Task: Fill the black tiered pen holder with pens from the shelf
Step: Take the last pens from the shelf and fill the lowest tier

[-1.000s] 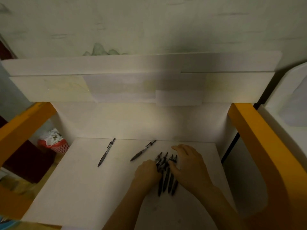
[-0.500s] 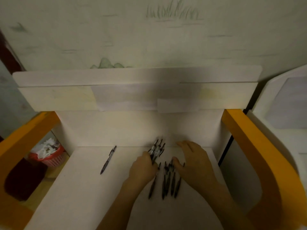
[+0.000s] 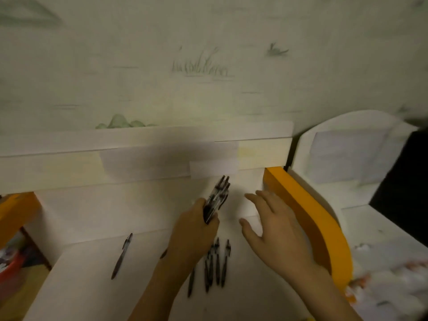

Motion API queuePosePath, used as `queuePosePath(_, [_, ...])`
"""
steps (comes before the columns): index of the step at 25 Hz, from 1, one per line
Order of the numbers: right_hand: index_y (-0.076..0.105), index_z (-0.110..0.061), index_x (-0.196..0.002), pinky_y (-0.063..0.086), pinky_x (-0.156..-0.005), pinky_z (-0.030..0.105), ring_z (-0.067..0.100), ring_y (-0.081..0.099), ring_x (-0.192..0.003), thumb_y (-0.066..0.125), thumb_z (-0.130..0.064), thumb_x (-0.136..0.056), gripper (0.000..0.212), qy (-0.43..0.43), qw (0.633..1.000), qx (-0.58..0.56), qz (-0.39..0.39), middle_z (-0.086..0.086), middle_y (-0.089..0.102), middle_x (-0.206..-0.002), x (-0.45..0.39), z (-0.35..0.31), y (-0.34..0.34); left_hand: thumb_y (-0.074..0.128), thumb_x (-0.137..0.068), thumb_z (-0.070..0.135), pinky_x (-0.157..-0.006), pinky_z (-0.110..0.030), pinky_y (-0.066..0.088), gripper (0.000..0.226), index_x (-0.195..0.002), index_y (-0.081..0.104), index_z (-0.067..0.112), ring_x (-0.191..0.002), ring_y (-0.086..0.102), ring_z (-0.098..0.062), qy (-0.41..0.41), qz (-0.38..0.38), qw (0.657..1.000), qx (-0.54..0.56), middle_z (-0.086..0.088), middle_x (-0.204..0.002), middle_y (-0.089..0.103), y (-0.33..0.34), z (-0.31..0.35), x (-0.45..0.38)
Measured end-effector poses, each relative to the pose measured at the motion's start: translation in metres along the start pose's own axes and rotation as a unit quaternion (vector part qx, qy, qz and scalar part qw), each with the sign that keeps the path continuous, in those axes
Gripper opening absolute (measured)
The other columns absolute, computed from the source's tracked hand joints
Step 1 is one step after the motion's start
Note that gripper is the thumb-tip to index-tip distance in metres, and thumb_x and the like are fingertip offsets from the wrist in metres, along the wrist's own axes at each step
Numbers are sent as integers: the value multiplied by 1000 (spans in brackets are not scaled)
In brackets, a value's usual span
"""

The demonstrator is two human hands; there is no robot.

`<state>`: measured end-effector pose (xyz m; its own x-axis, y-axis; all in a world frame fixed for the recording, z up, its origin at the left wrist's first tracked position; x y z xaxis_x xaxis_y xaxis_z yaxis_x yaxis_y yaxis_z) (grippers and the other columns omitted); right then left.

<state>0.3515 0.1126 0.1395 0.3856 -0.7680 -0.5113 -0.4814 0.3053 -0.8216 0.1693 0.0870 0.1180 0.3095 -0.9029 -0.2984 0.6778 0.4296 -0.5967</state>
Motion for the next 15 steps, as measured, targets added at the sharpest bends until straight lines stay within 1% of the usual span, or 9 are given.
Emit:
queuePosePath(3, [43, -30, -141, 38, -109, 36, 17, 40, -134, 55, -50, -90, 55, 16, 999, 24, 36, -4, 45, -144, 8, 16, -36, 51, -96, 31, -46, -10, 41, 16, -81, 50, 26, -48, 49, 1, 42, -17, 999, 20, 2, -60, 52, 12, 36, -3])
queuePosePath(5, [41, -32, -142, 36, -109, 34, 16, 39, -134, 53, -52, -91, 56, 32, 997, 42, 55, -5, 43, -146, 14, 30, -59, 51, -97, 31, -47, -10, 41, 17, -80, 50, 26, -48, 49, 0, 73, -27, 997, 29, 2, -59, 51, 22, 65, -5])
queuePosePath(8, [42, -31, -142, 39, -109, 42, 19, 43, -134, 47, -55, -90, 58, 71, 992, 55, 91, -3, 45, -147, 26, 60, -88, 50, -97, 30, -51, -6, 40, 20, -78, 49, 25, -50, 49, 4, 109, -38, 992, 46, 2, -59, 49, 40, 109, -6])
queuePosePath(10, [43, -32, -141, 39, -110, 45, 20, 42, -135, 46, -57, -91, 56, 103, 987, 64, 105, -3, 46, -147, 40, 89, -108, 51, -98, 29, -52, -5, 38, 20, -79, 50, 22, -51, 49, 6, 131, -53, 988, 67, 3, -60, 48, 60, 141, -4])
queuePosePath(13, [42, -33, -141, 38, -111, 41, 17, 39, -136, 52, -54, -91, 55, 135, 979, 90, 123, -4, 45, -146, 62, 144, -138, 53, -97, 30, -48, -7, 37, 19, -79, 50, 25, -50, 48, 4, 155, -83, 979, 99, 3, -60, 47, 104, 192, 4])
queuePosePath(15, [43, -31, -140, 36, -111, 39, 16, 39, -136, 53, -52, -91, 55, 156, 974, 104, 127, -4, 45, -146, 78, 185, -160, 55, -96, 32, -49, -7, 37, 19, -79, 52, 24, -53, 50, 3, 174, -93, 974, 108, 4, -59, 48, 140, 230, 10])
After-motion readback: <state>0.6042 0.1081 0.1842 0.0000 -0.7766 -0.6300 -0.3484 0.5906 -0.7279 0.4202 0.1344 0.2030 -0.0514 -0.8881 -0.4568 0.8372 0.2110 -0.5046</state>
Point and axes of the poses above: each hand's wrist, its own x-axis away from the middle knuckle, its own y-axis out of the palm, z = x × y, the point moved 4 cm from there along -x, towards the middle knuckle
